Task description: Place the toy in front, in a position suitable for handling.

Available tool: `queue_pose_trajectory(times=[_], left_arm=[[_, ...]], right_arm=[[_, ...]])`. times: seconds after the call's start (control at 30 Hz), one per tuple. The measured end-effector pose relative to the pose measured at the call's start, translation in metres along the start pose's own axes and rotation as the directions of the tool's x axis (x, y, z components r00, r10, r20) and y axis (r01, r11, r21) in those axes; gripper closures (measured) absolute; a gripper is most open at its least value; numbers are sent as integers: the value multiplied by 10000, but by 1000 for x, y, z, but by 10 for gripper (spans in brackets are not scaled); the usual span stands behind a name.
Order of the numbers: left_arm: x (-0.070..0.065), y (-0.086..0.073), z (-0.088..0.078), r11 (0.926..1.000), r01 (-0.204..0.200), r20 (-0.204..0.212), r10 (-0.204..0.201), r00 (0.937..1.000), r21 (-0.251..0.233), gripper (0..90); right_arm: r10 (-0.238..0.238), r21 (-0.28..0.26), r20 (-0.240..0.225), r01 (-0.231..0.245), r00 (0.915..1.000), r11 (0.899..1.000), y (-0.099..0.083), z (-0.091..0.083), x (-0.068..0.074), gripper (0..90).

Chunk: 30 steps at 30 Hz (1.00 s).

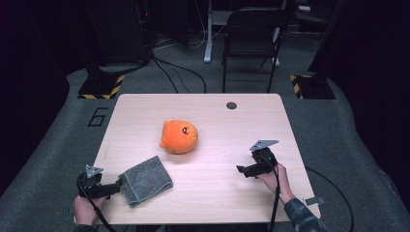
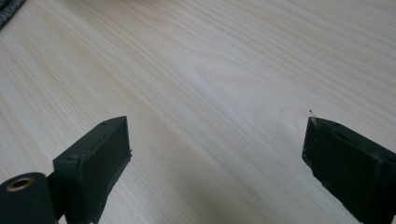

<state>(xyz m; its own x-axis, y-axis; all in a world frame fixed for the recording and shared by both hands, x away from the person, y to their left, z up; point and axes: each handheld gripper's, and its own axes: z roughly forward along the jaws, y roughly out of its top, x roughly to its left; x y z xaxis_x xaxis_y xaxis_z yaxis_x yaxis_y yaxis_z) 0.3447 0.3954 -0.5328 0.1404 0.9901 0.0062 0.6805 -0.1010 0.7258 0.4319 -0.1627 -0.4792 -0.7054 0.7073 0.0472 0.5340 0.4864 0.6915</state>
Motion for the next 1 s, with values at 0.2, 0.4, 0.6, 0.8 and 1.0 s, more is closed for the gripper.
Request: queue_pose_trajectory(times=[0.2,0.4,0.6,0.8,1.0], left_arm=[[0,0,0,10000,-5,23,5,10000,5,1],[1,0,0,10000,-25,61,25,10000,62,0],[1,0,0,10000,-27,68,27,10000,59,0],[1,0,0,10000,-30,71,30,10000,62,0],[1,0,0,10000,-36,81,36,10000,61,0]], right_arm=[[-285,-189,-358,278,9990,9994,23,10,12,75],[-553,-409,-586,530,9967,9978,43,17,19,76],[-838,-466,-819,801,9931,9957,64,28,29,80],[-1051,-510,-1028,1003,9891,9936,83,42,37,81],[-1154,-546,-1199,1095,9861,9925,101,56,45,84]])
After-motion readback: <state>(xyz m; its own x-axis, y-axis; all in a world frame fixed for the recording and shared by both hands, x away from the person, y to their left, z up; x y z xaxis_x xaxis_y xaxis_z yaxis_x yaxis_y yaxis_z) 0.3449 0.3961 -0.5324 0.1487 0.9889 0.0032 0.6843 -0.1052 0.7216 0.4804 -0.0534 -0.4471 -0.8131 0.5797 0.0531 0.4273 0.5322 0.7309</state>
